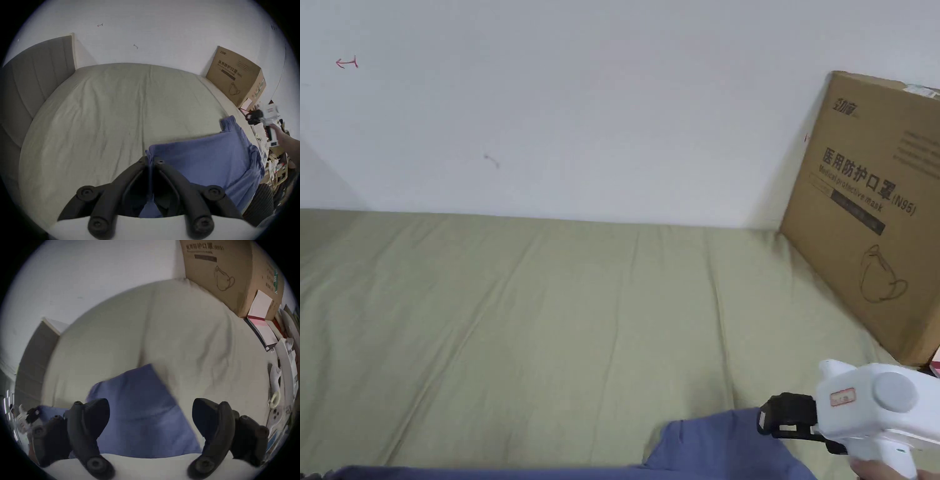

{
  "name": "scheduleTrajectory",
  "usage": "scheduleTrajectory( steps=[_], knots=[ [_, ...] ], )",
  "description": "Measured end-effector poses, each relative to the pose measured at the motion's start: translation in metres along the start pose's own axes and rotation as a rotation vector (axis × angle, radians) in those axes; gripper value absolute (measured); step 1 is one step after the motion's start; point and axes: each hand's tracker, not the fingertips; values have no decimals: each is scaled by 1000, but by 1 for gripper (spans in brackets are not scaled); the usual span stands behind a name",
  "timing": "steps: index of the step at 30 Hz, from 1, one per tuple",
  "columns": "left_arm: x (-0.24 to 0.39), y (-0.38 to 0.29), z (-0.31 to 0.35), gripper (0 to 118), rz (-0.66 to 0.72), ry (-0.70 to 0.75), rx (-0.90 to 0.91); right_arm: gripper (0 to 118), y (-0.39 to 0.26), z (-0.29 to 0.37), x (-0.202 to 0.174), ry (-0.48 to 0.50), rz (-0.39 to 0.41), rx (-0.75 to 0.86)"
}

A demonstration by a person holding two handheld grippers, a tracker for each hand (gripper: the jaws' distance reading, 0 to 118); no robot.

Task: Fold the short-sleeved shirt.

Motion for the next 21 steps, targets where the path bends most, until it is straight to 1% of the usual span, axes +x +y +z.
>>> scheduleTrajectory(
  steps=[2, 4, 6, 8, 9, 10, 11, 12, 14, 16, 17, 19, 21],
  knots=[
    [1, 0, -1, 5, 12, -2, -7, 105, 13, -22, 2, 3, 1, -4],
    [-3, -1, -6, 5, 31, -9, -24, 104, 20, -45, 1, 11, 7, -64],
    [-2, -4, -10, 5, 33, -2, -41, 100, 20, -60, -2, -1, 50, -116],
    [-5, -7, -15, 5, 35, -2, -61, 85, 11, -63, -11, -25, 89, -143],
    [-6, -8, -17, 5, 40, -6, -69, 77, 7, -58, -15, -86, 126, -109],
    [-6, -10, -19, 5, 46, -9, -74, 63, 3, -50, -18, -88, 151, -67],
    [-10, -12, -20, 5, 51, -10, -77, 37, 3, -45, -19, -15, 127, -67],
    [-10, -13, -21, 5, 52, -9, -78, 3, 0, -39, -22, 21, 118, -71],
    [-8, -14, -22, 5, 60, -10, -81, 3, -10, -25, -26, 46, 92, -50],
    [-9, -13, -20, 5, 69, -8, -75, 3, -15, -6, -31, 31, 135, 13],
    [-10, -11, -19, 5, 79, -12, -67, 3, -16, 5, -32, 33, 138, 55],
    [-13, -7, -17, 5, 101, -20, -37, 3, -16, 24, -31, 70, 108, 115],
    [-13, -1, -16, 5, 111, -14, -19, 3, -13, 42, -30, 83, 90, 157]
  ],
)
